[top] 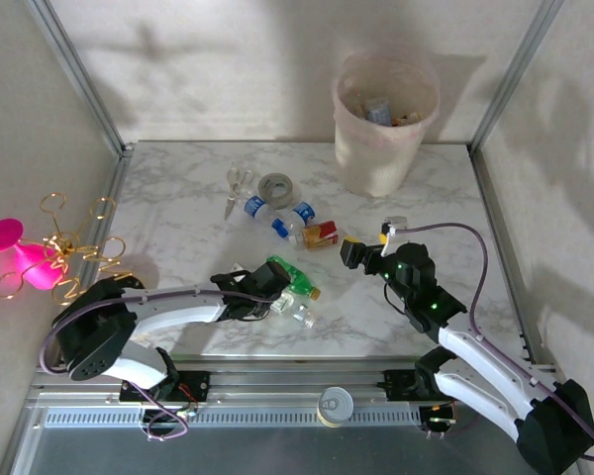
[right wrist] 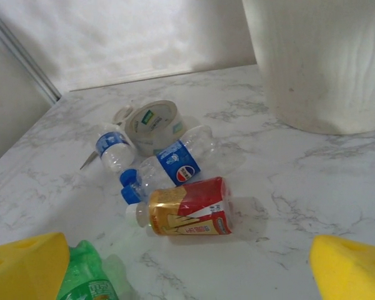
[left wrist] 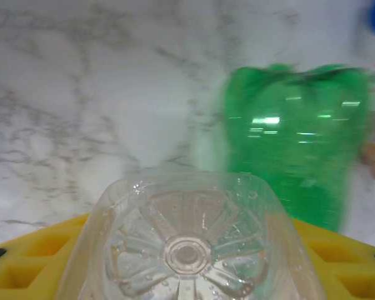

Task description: Put the plastic bottles in the bin

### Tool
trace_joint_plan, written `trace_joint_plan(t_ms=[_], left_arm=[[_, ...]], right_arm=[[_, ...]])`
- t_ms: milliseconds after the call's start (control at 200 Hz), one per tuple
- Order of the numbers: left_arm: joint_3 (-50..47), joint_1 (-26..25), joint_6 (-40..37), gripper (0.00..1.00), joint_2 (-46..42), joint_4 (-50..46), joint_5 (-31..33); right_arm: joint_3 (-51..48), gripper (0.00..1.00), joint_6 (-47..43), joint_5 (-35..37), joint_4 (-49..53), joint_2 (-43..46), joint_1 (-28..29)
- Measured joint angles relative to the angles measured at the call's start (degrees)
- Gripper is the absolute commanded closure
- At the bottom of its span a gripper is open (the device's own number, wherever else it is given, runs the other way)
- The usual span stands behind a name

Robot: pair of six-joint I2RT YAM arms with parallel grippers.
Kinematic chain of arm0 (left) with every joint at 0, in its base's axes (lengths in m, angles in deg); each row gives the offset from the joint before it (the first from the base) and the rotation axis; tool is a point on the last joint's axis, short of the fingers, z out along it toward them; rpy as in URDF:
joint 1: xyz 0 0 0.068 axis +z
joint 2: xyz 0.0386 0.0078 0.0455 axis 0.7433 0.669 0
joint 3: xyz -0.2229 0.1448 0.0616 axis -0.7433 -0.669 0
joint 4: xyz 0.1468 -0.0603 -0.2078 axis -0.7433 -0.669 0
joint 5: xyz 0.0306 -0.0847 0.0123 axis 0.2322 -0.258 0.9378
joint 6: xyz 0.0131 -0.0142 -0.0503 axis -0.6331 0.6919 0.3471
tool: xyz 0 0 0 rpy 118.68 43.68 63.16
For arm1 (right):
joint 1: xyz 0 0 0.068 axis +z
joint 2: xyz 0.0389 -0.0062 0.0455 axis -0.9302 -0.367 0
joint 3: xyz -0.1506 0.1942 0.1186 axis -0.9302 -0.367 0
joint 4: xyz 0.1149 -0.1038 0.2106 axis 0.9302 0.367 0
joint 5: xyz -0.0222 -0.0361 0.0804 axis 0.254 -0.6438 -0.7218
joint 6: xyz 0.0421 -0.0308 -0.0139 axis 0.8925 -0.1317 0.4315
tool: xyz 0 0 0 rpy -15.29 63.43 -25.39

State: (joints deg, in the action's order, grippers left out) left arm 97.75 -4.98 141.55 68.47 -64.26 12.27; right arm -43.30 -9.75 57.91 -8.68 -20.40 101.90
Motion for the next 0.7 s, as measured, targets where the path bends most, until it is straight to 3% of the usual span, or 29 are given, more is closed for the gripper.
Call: trace_joint_plan(t_ms=[200,416,701], left_arm=[[1.8,0.0,-6.9,0.68,-6.7,4.0,8.2],[3.8,0.1,-19.3,0.67,-10.0,12.0,16.0],[9.1,3.1,-35.3,0.66,-10.0,21.6,13.8]], right_arm=[[1.8,0.01,-1.7,-5.6,0.3,0.0,0.0],[3.5,0.01,-2.7,-18.8,0.1,-0.1,0.0],[4.0,0.07,-2.4,-33.6,-2.2,-2.4,0.0]])
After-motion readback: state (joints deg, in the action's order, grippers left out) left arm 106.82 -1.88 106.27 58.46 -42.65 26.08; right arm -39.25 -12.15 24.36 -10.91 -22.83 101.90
